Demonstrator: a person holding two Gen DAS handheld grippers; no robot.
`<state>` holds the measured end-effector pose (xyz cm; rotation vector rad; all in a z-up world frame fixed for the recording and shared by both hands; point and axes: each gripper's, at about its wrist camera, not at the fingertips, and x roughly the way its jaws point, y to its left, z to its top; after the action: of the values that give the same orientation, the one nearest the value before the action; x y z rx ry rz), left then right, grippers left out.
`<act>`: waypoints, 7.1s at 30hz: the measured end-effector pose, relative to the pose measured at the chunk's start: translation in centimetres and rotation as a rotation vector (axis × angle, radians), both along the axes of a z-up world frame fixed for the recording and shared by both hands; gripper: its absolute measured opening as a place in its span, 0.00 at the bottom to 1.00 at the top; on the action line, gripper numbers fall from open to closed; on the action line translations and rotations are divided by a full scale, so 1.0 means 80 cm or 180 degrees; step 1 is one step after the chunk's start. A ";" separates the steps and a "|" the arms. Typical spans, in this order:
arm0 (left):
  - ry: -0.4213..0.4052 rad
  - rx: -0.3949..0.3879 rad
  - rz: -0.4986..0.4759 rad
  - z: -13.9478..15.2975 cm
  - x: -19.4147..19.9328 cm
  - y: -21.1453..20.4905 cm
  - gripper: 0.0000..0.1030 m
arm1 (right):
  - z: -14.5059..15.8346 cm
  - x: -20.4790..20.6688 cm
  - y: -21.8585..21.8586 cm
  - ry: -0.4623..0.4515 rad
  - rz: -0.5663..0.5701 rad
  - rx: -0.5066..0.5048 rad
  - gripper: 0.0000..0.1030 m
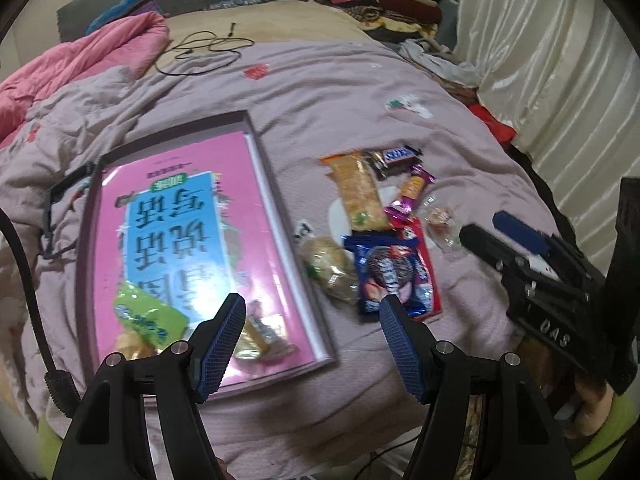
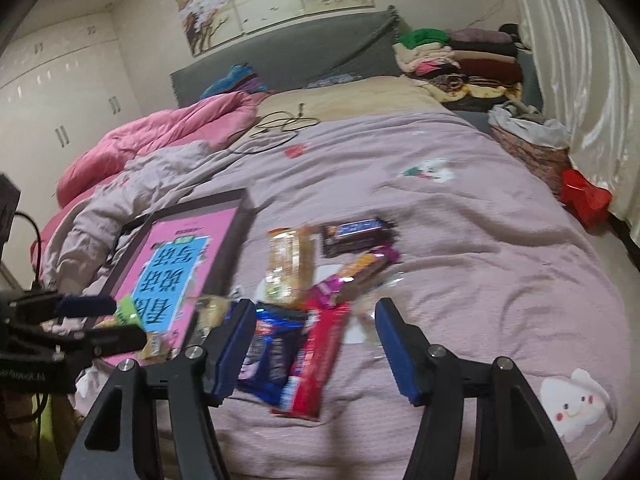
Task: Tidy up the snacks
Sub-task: 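Move both open tools back over the remaining snack pile, then grasp the blue biscuit pack with the left tool while the right grasps a bread-roll bag, then carry the biscuit pack with the left tool while the right carries the roll bag, then release the biscuit pack with the left tool while the right releases the roll bag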
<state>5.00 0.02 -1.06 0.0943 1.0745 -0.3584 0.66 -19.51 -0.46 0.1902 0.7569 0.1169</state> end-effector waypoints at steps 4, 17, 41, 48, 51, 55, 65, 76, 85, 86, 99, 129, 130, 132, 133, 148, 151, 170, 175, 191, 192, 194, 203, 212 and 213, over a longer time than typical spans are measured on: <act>0.0063 0.0013 -0.0066 -0.006 -0.004 -0.016 0.69 | -0.003 -0.001 -0.022 0.0011 -0.0106 0.0028 0.61; 0.0231 -0.0043 -0.0186 -0.017 -0.010 -0.054 0.69 | -0.022 0.004 -0.054 0.0114 -0.0194 0.0023 0.62; 0.0600 -0.0007 -0.0082 -0.084 0.026 -0.089 0.58 | -0.051 0.015 -0.064 0.0247 -0.0088 0.0079 0.62; 0.0599 -0.0034 -0.0090 -0.089 0.041 -0.095 0.56 | -0.062 0.030 -0.059 0.0332 -0.0022 -0.0001 0.62; 0.0590 -0.0030 -0.0093 -0.090 0.045 -0.100 0.56 | -0.070 0.041 -0.057 0.0398 0.0037 -0.0033 0.62; 0.0565 -0.0011 -0.0084 -0.092 0.050 -0.105 0.55 | -0.083 0.054 -0.051 0.0487 0.0128 -0.0143 0.62; 0.0549 0.0026 -0.0089 -0.098 0.055 -0.112 0.53 | -0.094 0.077 -0.035 0.0447 0.0290 -0.0368 0.54; 0.0532 0.0038 -0.0093 -0.105 0.057 -0.117 0.51 | -0.081 0.065 -0.048 0.0260 0.0238 -0.0196 0.41; 0.0507 -0.0083 -0.0144 -0.086 0.046 -0.106 0.51 | -0.068 0.051 -0.059 0.0178 0.0186 0.0014 0.41; 0.0496 -0.0089 -0.0150 -0.083 0.045 -0.106 0.51 | -0.066 0.049 -0.060 0.0154 0.0190 0.0015 0.41; 0.0378 -0.0182 -0.0164 -0.053 0.034 -0.092 0.51 | -0.035 0.027 -0.055 -0.0107 0.0204 0.0132 0.41; 0.0035 -0.0311 0.0388 0.007 0.017 0.040 0.51 | 0.018 0.011 0.073 -0.0270 0.0816 0.0167 0.41; 0.0024 -0.0311 0.0432 0.008 0.017 0.048 0.51 | 0.018 0.011 0.078 -0.0266 0.0843 0.0159 0.41; 0.0003 -0.0304 0.0512 0.009 0.018 0.063 0.51 | 0.019 0.011 0.089 -0.0251 0.0894 0.0149 0.41; -0.0012 -0.0300 0.0560 0.009 0.019 0.072 0.51 | 0.019 0.011 0.093 -0.0246 0.0909 0.0145 0.41; -0.0079 -0.0339 0.1105 0.009 0.022 0.175 0.51 | 0.012 0.018 0.161 -0.0120 0.1184 0.0091 0.41; -0.0073 -0.0319 0.1131 0.006 0.021 0.184 0.51 | 0.008 0.018 0.171 -0.0084 0.1218 0.0074 0.41; 0.0091 -0.0182 0.0908 -0.026 0.017 0.164 0.51 | -0.031 0.030 0.196 0.0225 0.1213 -0.0015 0.41; 0.0150 -0.0114 0.0867 -0.037 0.017 0.156 0.51 | -0.035 0.035 0.197 0.0245 0.1166 -0.0055 0.41; 0.0265 -0.0016 0.0792 -0.058 0.018 0.143 0.51 | -0.049 0.048 0.220 0.0141 0.1118 -0.0655 0.42; 0.0270 -0.0015 0.0792 -0.059 0.018 0.143 0.51 | -0.049 0.047 0.221 0.0133 0.1136 -0.0662 0.42; 0.0278 -0.0014 0.0793 -0.060 0.019 0.142 0.51 | -0.048 0.046 0.222 0.0127 0.1176 -0.0659 0.42; 0.0277 0.0007 0.0788 -0.062 0.020 0.141 0.51 | -0.051 0.044 0.221 0.0196 0.1201 -0.0573 0.42; 0.0278 0.0008 0.0798 -0.062 0.020 0.140 0.51 | -0.047 0.036 0.213 0.0214 0.1242 -0.0411 0.50; 0.0280 0.0012 0.0803 -0.063 0.021 0.141 0.51 | -0.047 0.034 0.213 0.0216 0.1257 -0.0398 0.50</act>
<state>6.65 11.28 -6.06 -0.0541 1.1590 -0.1338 3.41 -2.48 -4.21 -0.0772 0.8602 0.4383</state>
